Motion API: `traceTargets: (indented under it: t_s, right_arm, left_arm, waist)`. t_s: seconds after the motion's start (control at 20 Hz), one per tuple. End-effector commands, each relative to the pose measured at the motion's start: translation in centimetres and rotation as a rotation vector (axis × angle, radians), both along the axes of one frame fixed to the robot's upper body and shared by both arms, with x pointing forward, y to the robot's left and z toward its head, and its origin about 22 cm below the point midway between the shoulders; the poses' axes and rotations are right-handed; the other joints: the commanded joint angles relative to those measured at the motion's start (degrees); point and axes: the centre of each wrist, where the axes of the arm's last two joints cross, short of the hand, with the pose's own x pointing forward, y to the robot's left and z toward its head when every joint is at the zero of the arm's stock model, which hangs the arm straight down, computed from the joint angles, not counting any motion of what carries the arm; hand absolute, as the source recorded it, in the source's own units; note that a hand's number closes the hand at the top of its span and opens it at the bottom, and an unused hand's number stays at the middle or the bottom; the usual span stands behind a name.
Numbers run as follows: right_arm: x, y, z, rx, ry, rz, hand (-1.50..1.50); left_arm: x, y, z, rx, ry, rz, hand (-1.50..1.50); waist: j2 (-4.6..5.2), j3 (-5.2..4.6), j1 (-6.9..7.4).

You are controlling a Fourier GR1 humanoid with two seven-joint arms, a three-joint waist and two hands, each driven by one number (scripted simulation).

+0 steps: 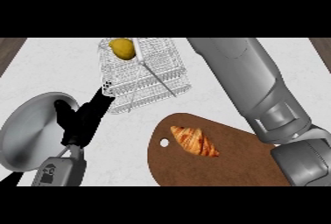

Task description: Pick the lemon from the cutting board and place it in the tiered basket

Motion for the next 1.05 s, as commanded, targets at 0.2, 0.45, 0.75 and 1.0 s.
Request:
traceTargets:
  t_s: [0.2, 0.45, 0.75, 1.0]
  right_arm:
    - [-0.8, -9.9, -1.9, -0.087, 0.080, 0.151, -1.50]
    - [-3.2, -18.9, 0.5, -0.149, 0.102, 0.201, -1.50]
    - [-9.3, -26.6, 0.6, -0.150, 0.095, 0.198, -1.50]
    - [-14.4, -33.3, 2.3, -0.138, 0.069, 0.163, -1.50]
  left_arm:
    - [-0.2, 0.9, -0.1, 0.000, 0.007, 0.050, 0.00]
    - [-1.3, 3.3, -0.2, 0.005, 0.014, 0.070, 0.00]
    - [-1.5, 2.2, -0.9, 0.005, 0.006, 0.065, 0.00]
    - [-1.3, 1.0, -0.5, -0.012, 0.000, 0.048, 0.00]
  waist:
    - [-0.94, 0.12, -3.94]
    - [-1.19, 0.12, -4.57]
    - [-0.68, 0.05, -3.83]
    - [-0.29, 0.05, -2.52]
